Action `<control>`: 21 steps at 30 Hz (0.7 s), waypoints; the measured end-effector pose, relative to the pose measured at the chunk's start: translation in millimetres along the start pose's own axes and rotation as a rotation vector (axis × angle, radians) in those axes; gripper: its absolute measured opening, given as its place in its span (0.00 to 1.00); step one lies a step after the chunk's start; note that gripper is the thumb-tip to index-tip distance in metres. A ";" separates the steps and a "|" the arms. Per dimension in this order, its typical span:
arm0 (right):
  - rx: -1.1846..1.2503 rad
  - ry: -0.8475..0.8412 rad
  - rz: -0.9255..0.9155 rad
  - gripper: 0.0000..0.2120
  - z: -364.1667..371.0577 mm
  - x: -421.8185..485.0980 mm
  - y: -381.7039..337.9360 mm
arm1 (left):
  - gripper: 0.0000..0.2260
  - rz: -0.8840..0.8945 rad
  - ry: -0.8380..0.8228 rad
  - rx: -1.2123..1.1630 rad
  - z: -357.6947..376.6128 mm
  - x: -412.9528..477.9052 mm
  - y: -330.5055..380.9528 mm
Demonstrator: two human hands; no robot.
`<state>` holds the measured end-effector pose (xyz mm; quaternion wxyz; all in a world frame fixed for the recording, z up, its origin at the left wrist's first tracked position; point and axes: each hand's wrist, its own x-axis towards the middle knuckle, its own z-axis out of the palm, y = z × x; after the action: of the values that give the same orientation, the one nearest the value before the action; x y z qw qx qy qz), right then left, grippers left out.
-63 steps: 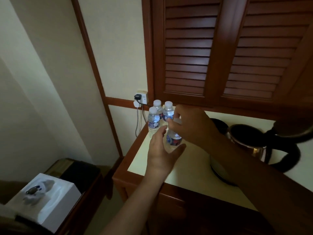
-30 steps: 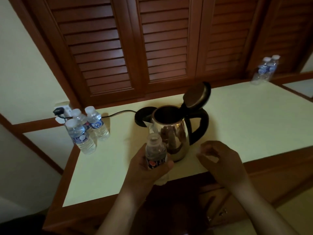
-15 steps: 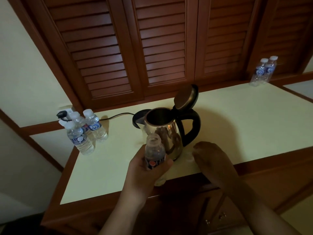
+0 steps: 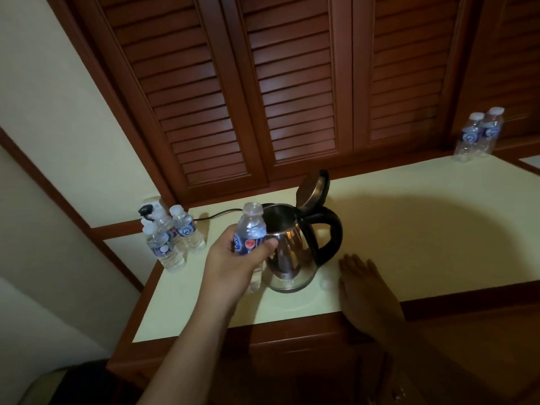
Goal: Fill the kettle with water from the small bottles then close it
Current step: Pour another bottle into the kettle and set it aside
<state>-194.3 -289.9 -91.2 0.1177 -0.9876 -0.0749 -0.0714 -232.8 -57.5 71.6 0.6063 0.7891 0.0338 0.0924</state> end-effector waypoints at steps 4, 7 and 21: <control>-0.088 0.043 -0.002 0.34 7.8 3.1 1.3 | 0.13 -0.036 0.032 0.204 -8.5 21.0 11.4; -0.099 0.028 -0.003 0.34 7.4 1.1 -1.4 | 0.14 -0.037 0.012 0.384 -16.0 35.9 16.9; -0.064 0.035 -0.007 0.30 3.4 -0.8 -3.0 | 0.21 0.121 0.046 1.150 -22.0 52.4 22.6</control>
<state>-195.1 -286.2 -93.9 0.0870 -0.9892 -0.0738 -0.0917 -186.8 -33.9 104.4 0.0729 0.9901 0.0468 0.1108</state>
